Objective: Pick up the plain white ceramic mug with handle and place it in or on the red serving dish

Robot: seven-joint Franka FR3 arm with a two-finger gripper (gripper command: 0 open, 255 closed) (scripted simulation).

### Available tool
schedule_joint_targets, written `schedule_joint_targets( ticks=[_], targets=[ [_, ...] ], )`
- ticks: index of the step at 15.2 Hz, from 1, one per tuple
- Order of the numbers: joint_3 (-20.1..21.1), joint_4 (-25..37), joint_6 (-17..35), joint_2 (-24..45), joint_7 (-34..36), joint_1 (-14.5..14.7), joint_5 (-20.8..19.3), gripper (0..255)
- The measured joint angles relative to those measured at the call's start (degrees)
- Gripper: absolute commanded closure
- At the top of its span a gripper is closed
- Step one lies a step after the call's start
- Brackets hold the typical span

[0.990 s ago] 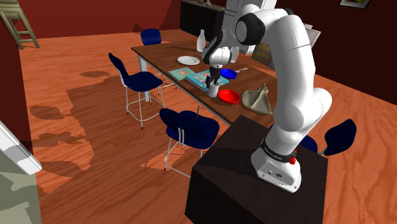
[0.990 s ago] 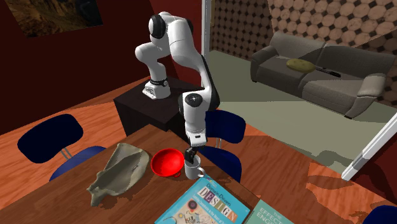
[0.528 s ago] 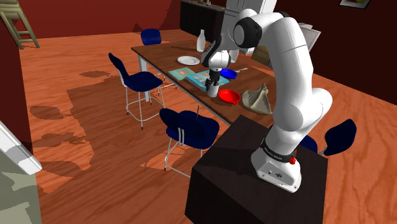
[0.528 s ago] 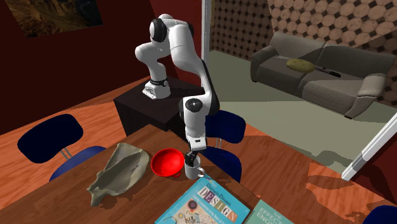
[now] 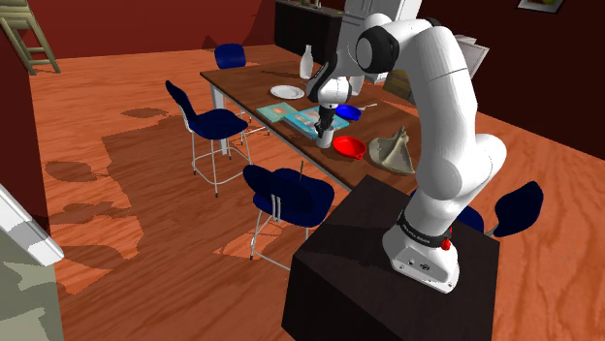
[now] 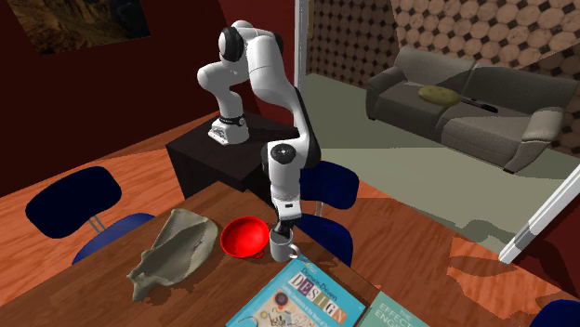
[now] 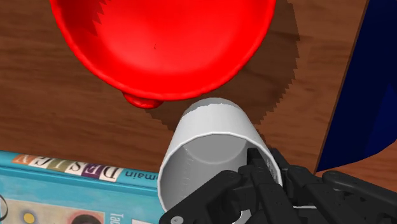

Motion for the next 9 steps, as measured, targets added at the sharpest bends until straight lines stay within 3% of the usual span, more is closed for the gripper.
schedule_joint_targets(
  ticks=[9],
  targets=[
    [-0.4,-0.3,-0.9,-1.2,0.3,0.3,-0.4,255]
  ],
)
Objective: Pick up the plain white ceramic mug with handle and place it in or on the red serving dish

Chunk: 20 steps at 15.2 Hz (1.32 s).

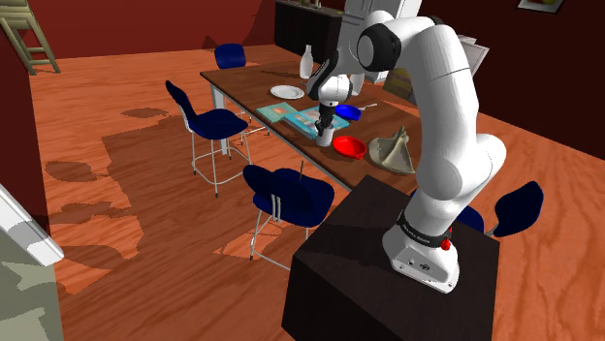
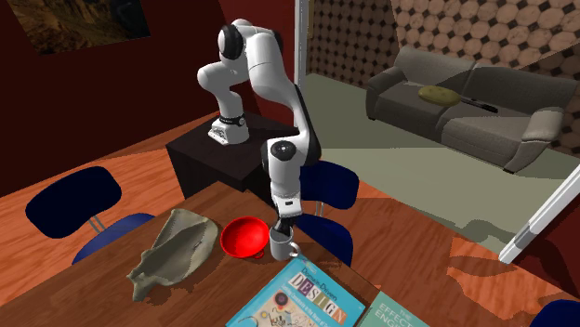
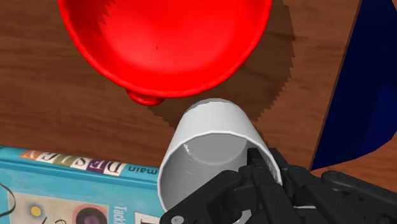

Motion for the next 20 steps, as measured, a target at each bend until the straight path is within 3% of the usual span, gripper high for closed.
schedule_joint_targets(
  ticks=[20],
  targets=[
    [-3.6,-0.7,-9.7,-10.5,2.7,2.4,-4.3,255]
  ],
)
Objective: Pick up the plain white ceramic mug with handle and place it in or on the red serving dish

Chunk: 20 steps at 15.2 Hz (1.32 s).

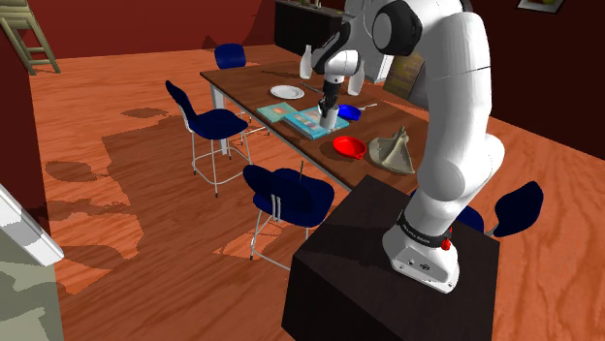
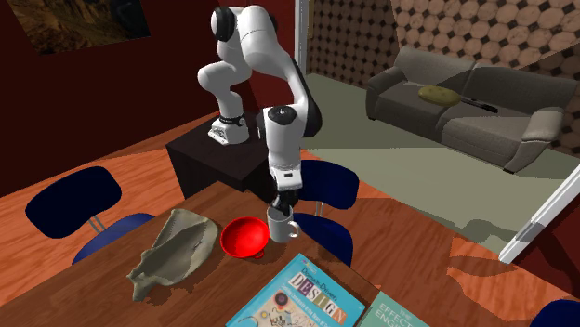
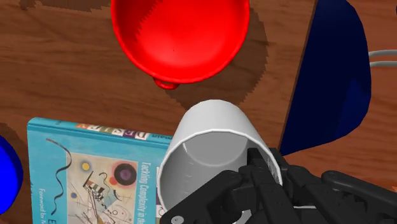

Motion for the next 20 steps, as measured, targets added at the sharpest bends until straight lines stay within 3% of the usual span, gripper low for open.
schedule_joint_targets(
  ticks=[9,20],
  targets=[
    [-3.7,-12.9,2.0,-11.0,-6.4,-2.5,-2.4,255],
    [-2.4,-15.2,7.8,-6.9,-10.1,-4.5,0.8,255]
  ],
)
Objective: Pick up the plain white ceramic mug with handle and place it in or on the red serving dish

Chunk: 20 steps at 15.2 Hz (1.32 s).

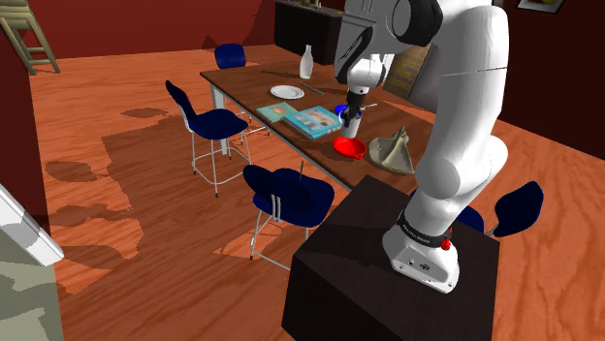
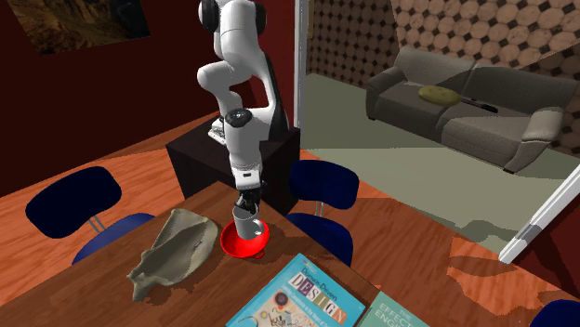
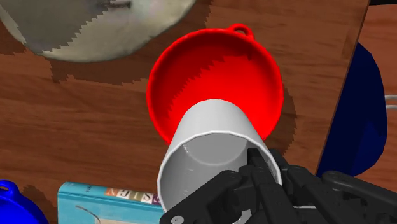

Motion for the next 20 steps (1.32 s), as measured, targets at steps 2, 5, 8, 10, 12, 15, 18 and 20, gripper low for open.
schedule_joint_targets(
  ticks=[2,5,8,10,12,15,18,20],
  targets=[
    [0.5,-0.1,1.1,1.2,-0.5,-0.3,0.7,255],
    [1.2,0.2,2.6,3.0,-1.2,-0.9,1.8,255],
    [2.0,0.3,4.1,4.6,-1.8,-1.4,2.8,255],
    [2.1,0.2,4.3,4.8,-2.0,-1.5,2.9,255],
    [2.1,0.2,4.4,4.8,-2.0,-1.5,3.0,255],
    [2.1,0.2,4.4,4.8,-2.0,-1.5,3.0,0],
    [2.1,0.2,4.4,4.8,-2.0,-1.5,3.0,0],
    [2.1,0.2,4.4,4.8,-2.0,-1.5,3.0,0]
  ],
)
